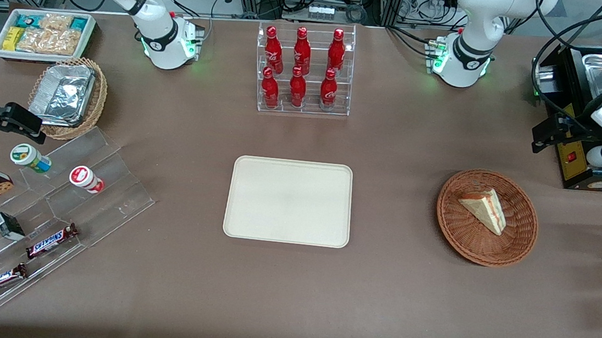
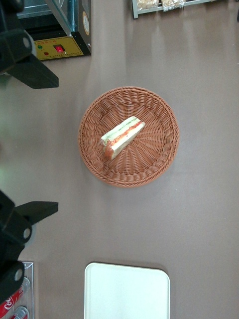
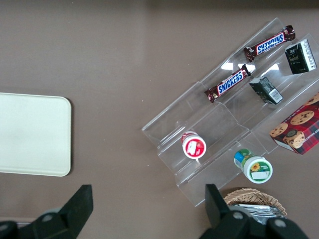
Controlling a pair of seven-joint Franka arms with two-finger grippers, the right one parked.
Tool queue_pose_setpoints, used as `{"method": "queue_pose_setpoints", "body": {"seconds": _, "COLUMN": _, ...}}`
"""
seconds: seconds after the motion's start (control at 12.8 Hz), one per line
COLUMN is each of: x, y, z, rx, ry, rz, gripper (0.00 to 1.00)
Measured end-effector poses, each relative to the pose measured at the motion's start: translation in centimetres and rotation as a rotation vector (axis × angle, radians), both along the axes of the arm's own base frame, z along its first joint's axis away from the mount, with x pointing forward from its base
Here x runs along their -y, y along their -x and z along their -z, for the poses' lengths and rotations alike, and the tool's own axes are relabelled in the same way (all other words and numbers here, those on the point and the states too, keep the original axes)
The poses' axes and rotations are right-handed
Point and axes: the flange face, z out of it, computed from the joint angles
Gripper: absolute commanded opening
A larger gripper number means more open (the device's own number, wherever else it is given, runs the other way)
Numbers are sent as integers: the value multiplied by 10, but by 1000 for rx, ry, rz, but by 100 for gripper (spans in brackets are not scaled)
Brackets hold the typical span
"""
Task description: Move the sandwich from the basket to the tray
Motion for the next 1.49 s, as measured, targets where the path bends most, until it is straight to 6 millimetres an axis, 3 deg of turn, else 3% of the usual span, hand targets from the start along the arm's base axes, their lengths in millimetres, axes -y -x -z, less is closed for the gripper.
{"method": "queue_pose_setpoints", "body": {"seconds": 0.7, "x": 2, "y": 0, "z": 3, "rx": -7, "ry": -1, "rz": 4, "gripper": 100}}
{"method": "queue_pose_setpoints", "body": {"seconds": 1.02, "x": -8, "y": -1, "z": 12, "rx": -24, "ry": -2, "rz": -15, "gripper": 100}}
{"method": "queue_pose_setpoints", "body": {"seconds": 1.25, "x": -36, "y": -12, "z": 38, "rx": -68, "ry": -5, "rz": -115, "gripper": 100}}
{"method": "queue_pose_setpoints", "body": {"seconds": 1.49, "x": -48, "y": -33, "z": 86, "rx": -117, "ry": -18, "rz": -260, "gripper": 100}}
